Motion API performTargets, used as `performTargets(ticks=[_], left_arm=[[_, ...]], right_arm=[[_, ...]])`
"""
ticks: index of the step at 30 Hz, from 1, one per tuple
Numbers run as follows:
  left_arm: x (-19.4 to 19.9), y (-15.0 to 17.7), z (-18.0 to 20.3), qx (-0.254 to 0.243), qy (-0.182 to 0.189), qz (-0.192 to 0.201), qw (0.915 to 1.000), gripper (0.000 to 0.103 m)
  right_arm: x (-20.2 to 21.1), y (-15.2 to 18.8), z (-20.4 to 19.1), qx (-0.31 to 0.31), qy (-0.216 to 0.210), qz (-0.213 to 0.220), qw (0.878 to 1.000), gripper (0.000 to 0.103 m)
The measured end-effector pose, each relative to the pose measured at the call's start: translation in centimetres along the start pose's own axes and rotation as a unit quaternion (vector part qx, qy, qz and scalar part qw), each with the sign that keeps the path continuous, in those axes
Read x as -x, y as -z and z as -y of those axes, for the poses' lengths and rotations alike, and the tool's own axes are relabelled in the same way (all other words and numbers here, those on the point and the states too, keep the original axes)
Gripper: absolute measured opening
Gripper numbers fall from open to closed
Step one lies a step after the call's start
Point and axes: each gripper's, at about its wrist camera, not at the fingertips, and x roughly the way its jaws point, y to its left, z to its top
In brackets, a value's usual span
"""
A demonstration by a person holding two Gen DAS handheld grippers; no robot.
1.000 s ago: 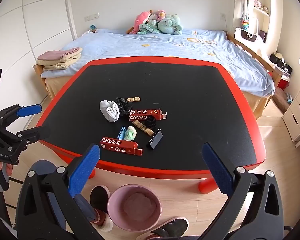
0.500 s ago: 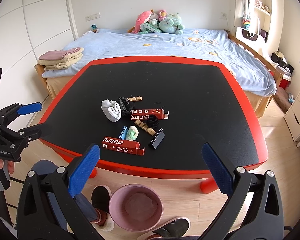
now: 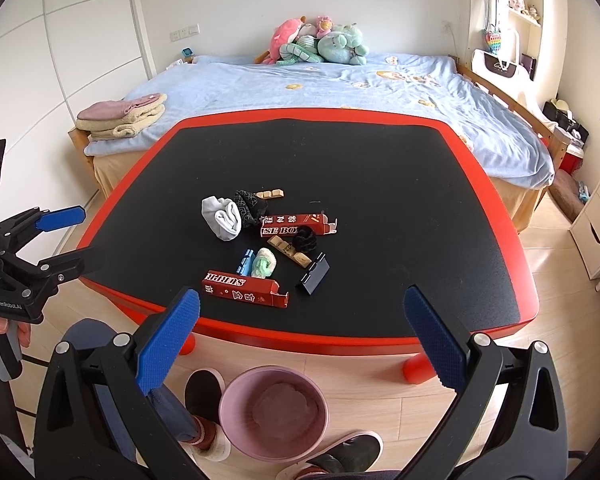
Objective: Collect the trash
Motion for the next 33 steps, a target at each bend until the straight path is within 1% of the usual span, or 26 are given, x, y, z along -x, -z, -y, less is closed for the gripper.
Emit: performTargets(ticks=[9, 17, 28, 33], left_arm=[[-0.7, 0.0, -0.3, 0.000, 0.003, -0.006, 1.0000, 0.098], [-2.3, -1.1, -0.8, -0.002, 0.010, -0.014, 0.9998, 0.098], [-6.7, -2.4, -1.4, -0.002, 0.021, -0.042, 0.9989, 0.098], [-8.7, -2.9, -1.6, -0.005, 0.031, -0.055, 0.9980, 0.098]], right_arm=[[-0.9, 0.0, 0.2, -0.002, 0.003, -0.011, 1.000, 0.100], [-2.3, -0.6, 1.1, -0.011, 0.005, -0.023, 1.000, 0.100], [-6.3, -1.2, 2.3, -0.021, 0.006, -0.050, 0.999, 0.100], [-8.4, -1.4, 2.7, -0.027, 0.002, -0.061, 0.998, 0.100]])
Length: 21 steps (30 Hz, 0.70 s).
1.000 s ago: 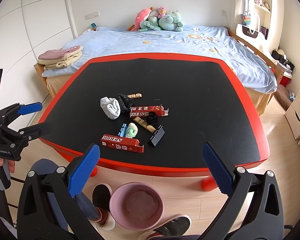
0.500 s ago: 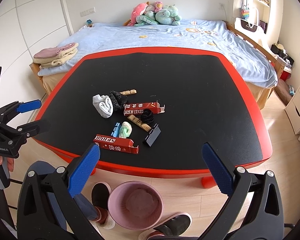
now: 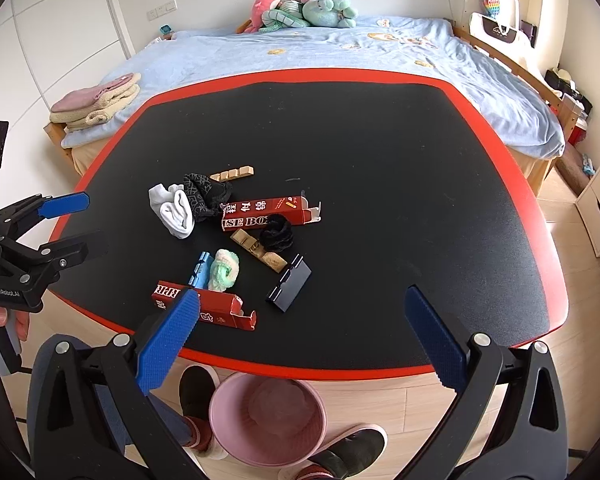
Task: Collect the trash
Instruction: 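Reach the left tool to the white sock and close on it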
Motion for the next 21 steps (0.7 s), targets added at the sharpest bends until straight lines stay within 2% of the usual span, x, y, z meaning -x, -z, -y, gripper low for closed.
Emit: performTargets(ticks=[14, 16, 18, 21], left_arm=[[-4.4, -1.2, -0.3, 0.002, 0.025, -0.019, 0.9995, 0.097], [-4.8, -1.4, -0.4, 0.003, 0.028, -0.018, 0.9994, 0.097], [-5.1, -1.5, -0.4, 0.003, 0.031, -0.020, 0.9993, 0.096], [-5.7, -1.5, -0.4, 0.002, 0.033, -0.024, 0.9991, 0.087]], right_arm=[[-3.9, -0.3, 0.6, -0.010, -0.024, -0.028, 0.999, 0.098], [-4.4, -0.3, 0.6, -0.009, -0.024, -0.034, 0.999, 0.087], [-4.7, -0.3, 0.6, -0.010, -0.026, -0.038, 0.999, 0.083], [-5.1, -0.3, 0.6, -0.010, -0.028, -0.040, 0.999, 0.072]])
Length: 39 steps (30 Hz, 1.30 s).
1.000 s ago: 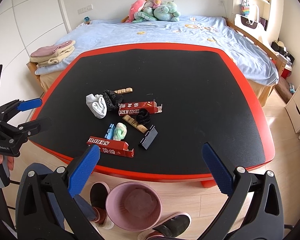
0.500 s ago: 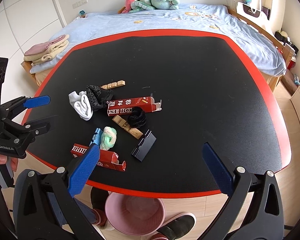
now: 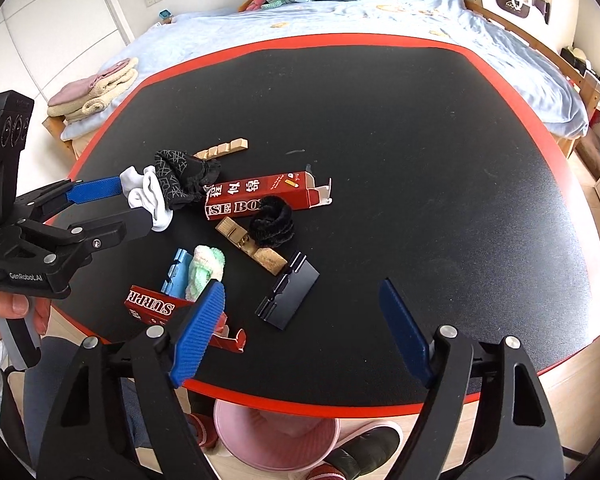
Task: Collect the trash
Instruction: 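Reach the left tool to the white sock and close on it, then carry the white sock with the left tool over the pink wastebasket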
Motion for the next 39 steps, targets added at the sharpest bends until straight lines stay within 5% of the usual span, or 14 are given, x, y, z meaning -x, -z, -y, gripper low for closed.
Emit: performTargets(ticks=[14, 21, 39], left_arm=[[-0.5, -0.1, -0.4, 0.005, 0.004, -0.007, 1.0000, 0.045], [0.3, -0.3, -0.4, 0.005, 0.001, 0.000, 1.0000, 0.022], [5.1, 0.6, 1.0, -0.003, -0.005, 0.028, 0.9996, 0.020]], right_arm=[[-0.5, 0.2, -0.3, 0.013, -0.014, -0.008, 1.000, 0.015], [0.0, 0.3, -0.5, 0.013, -0.021, -0.001, 1.000, 0.012], [3.8, 0.6, -1.1, 0.014, -0.020, 0.031, 0.999, 0.009]])
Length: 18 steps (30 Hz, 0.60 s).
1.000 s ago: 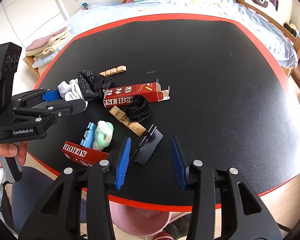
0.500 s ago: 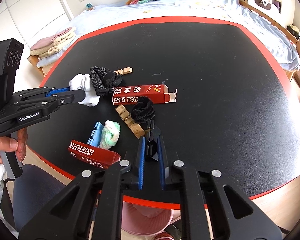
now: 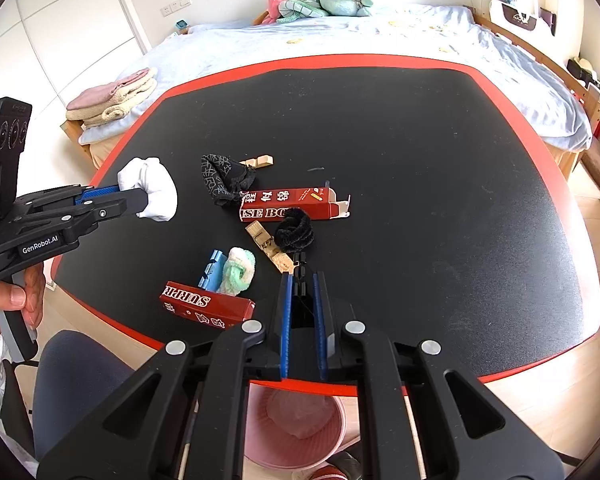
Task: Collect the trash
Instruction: 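Carry the white sock with the left tool over the pink wastebasket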
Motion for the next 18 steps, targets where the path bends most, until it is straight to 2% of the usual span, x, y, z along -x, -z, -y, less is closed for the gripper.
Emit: performTargets(ticks=[9, 18], left_arm=[[2.8, 1.1, 2.1, -0.016, 0.010, 0.005, 0.9998, 0.020], [4.9, 3.7, 4.2, -0.035, 0.022, -0.005, 0.9991, 0.020]], right_arm=[[3.5, 1.0, -1.3, 0.007, -0.007, 0.017, 1.000, 0.009], [7.0, 3.6, -2.6, 0.010, -0.012, 0.022, 1.000, 0.009]])
